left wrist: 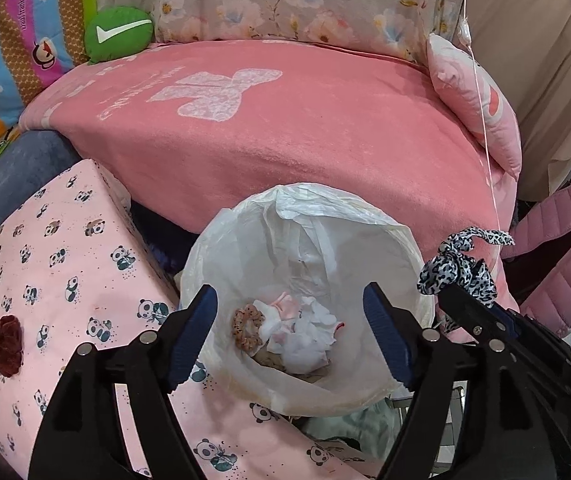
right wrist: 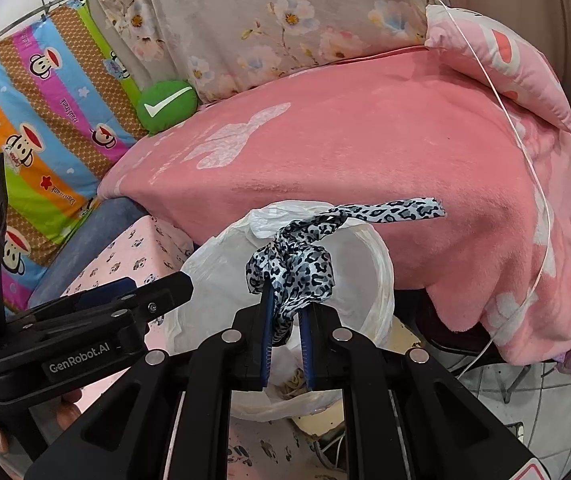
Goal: Collect trash
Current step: 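Open the left gripper to drop the blue sock while the right holds the scrunchie over the bin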
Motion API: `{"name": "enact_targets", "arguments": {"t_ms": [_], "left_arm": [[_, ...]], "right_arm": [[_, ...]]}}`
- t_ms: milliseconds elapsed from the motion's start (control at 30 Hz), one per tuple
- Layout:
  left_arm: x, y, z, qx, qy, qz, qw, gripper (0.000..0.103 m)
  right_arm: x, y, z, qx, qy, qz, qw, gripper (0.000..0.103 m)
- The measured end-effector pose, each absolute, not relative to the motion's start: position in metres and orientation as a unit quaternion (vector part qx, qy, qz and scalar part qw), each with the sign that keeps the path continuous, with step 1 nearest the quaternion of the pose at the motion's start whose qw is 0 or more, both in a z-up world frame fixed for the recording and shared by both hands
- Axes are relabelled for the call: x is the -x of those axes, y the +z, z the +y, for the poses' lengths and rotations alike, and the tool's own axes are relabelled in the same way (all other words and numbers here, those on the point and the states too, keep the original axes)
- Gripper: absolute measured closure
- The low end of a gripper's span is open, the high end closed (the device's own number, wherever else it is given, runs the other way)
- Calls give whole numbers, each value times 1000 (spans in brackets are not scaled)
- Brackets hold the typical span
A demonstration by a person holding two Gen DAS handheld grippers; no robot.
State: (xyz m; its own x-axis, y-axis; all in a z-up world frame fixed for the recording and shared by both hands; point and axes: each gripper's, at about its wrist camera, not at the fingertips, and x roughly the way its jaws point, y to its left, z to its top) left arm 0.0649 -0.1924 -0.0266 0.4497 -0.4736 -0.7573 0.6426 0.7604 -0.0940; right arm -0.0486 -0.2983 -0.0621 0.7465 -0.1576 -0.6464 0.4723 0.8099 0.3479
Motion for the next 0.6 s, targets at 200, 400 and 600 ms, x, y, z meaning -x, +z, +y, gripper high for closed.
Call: {"name": "enact_targets", "arguments": {"t_ms": [200,400,600], "left_arm": [[-68,-23,-178,-111,-300,393,862,31],[-73,-21,-160,-105,-280,389,871,31],[-83,-22,-139,-95,-254,391,879,31]], "right_arm": [[41,-61,-289,-245,-170,312,902,91],[26,-56,-277,-228,-160,318,906,90],[12,-54,-261,-211,-155,320,910,78]]}}
